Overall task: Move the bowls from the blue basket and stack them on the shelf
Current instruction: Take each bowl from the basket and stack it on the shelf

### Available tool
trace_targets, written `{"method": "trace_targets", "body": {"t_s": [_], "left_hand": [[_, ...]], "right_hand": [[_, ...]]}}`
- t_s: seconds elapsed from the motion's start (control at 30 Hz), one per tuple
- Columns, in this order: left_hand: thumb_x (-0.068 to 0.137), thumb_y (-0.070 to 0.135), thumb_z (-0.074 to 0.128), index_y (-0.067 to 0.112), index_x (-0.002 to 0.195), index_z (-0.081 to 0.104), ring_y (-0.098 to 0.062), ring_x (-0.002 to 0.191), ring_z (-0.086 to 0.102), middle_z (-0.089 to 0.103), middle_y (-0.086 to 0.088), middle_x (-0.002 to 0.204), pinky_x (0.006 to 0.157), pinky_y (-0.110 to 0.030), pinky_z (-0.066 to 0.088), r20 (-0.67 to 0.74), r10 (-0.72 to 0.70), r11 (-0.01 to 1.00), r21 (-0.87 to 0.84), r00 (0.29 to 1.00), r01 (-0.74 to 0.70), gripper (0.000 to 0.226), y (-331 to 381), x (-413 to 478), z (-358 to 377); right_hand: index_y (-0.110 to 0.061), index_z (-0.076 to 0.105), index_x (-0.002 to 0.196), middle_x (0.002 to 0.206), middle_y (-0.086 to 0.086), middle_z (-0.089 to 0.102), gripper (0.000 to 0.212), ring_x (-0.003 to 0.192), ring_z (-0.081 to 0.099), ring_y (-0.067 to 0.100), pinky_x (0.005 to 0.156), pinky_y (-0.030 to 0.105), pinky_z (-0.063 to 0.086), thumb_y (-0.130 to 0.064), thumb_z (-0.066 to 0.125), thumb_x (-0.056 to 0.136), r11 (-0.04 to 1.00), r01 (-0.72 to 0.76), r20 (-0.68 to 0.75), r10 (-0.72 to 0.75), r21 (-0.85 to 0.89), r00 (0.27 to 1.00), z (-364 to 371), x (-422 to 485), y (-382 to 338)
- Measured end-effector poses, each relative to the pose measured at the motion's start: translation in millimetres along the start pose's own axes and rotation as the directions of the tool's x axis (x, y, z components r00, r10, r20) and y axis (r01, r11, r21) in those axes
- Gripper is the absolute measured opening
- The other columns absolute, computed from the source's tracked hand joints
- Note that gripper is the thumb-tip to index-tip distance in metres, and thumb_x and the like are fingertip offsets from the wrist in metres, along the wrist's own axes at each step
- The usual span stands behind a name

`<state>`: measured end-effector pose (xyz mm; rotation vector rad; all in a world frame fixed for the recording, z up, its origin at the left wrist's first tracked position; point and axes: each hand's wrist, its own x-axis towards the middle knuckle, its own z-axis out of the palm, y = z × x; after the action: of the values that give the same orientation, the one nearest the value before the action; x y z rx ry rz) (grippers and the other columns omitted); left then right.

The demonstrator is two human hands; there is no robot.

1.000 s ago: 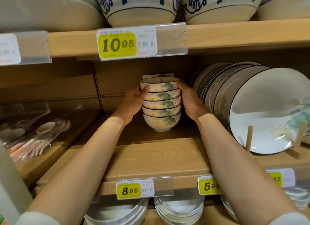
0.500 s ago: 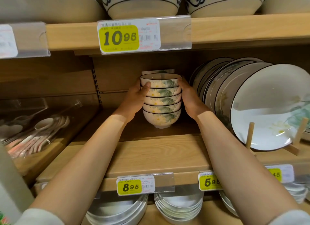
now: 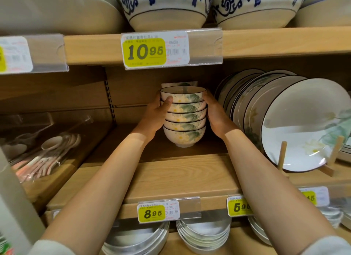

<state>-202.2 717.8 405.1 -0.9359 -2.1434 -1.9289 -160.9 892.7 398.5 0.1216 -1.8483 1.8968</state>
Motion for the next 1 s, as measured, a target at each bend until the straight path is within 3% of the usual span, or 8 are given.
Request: {"method": "trace_targets", "body": {"t_s": [0.1,0.23,0.33,0.43,0.53,0.67,0.83,1.0], "left_hand": [[0.101,0.031,0.048,0.021,0.139,0.046,-0.011,0.120,0.053,0.057,0.005,0.130,0.095,-0.026,0.045,-0.033,-0.129,0.991,-0.039,0.991,0.127,0.039,12,-13,-5],[0.099,0.023,0.052,0.022,0.138,0.051,-0.005,0.110,0.056,0.053,0.001,0.140,0.106,-0.035,0.043,-0.150,-0.214,0.974,-0.104,0.965,0.200,0.039,21,-55,-23],[0.098,0.024,0.051,0.030,0.120,0.061,-0.006,0.108,0.062,0.064,0.005,0.125,0.103,-0.038,0.047,-0.156,-0.196,0.970,-0.173,0.968,0.168,0.025,27,-102,-32],[0.098,0.015,0.049,0.021,0.111,0.068,-0.014,0.109,0.067,0.072,0.000,0.113,0.095,-0.035,0.054,-0.135,-0.157,0.944,-0.311,0.978,0.108,0.024,30,-150,-35],[0.093,0.014,0.051,0.011,0.107,0.070,-0.022,0.106,0.069,0.074,-0.009,0.109,0.088,-0.030,0.056,-0.069,-0.167,0.881,-0.459,0.983,0.118,0.024,28,-195,-36],[0.096,0.003,0.042,0.004,0.102,0.068,-0.027,0.099,0.071,0.075,-0.013,0.101,0.081,-0.031,0.059,-0.155,-0.312,0.856,-0.474,0.937,0.207,0.026,16,-245,-28],[0.097,0.002,0.042,0.006,0.098,0.070,-0.027,0.096,0.072,0.075,-0.014,0.098,0.079,-0.032,0.060,-0.260,-0.404,0.855,-0.449,0.877,0.260,0.029,14,-306,-20],[0.093,-0.001,0.043,0.005,0.091,0.072,-0.024,0.086,0.074,0.075,-0.018,0.094,0.070,-0.026,0.060,-0.410,-0.509,0.816,-0.510,0.757,0.273,0.029,22,-374,-9]], "right_hand": [[-0.022,0.050,0.136,0.140,0.002,0.055,0.038,0.111,0.059,0.006,0.098,0.028,0.041,-0.036,0.034,0.104,0.999,-0.012,-0.055,0.014,0.037,0.998,0,-12,-11],[-0.027,0.039,0.146,0.150,-0.003,0.044,0.055,0.136,0.041,0.016,0.117,0.043,0.029,-0.045,0.044,0.095,0.995,-0.013,-0.251,-0.012,-0.097,0.968,-1,-50,-27],[-0.029,0.060,0.121,0.120,-0.011,0.067,0.043,0.116,0.061,0.008,0.105,0.036,0.044,-0.045,0.050,0.082,0.999,0.048,-0.287,-0.044,0.006,0.957,5,-107,-33],[-0.026,0.066,0.107,0.113,0.001,0.072,0.026,0.110,0.067,0.016,0.095,0.032,0.053,-0.033,0.047,0.091,0.991,0.125,-0.287,-0.104,0.057,0.952,15,-160,-32],[-0.013,0.070,0.104,0.106,0.010,0.074,0.028,0.104,0.070,0.023,0.090,0.033,0.056,-0.016,0.042,0.101,0.986,0.095,-0.340,-0.042,0.140,0.939,16,-207,-19],[-0.004,0.068,0.098,0.098,0.018,0.074,0.028,0.097,0.071,0.029,0.084,0.031,0.059,-0.010,0.041,0.101,0.958,-0.006,-0.396,0.123,0.285,0.910,6,-254,-5],[-0.002,0.066,0.092,0.092,0.020,0.073,0.029,0.091,0.073,0.029,0.077,0.031,0.059,-0.009,0.039,0.101,0.901,-0.192,-0.306,0.322,0.388,0.896,3,-294,16],[-0.002,0.067,0.089,0.088,0.020,0.074,0.028,0.088,0.073,0.031,0.081,0.035,0.059,-0.007,0.041,0.099,0.842,-0.346,-0.139,0.434,0.414,0.890,1,-332,28]]}}
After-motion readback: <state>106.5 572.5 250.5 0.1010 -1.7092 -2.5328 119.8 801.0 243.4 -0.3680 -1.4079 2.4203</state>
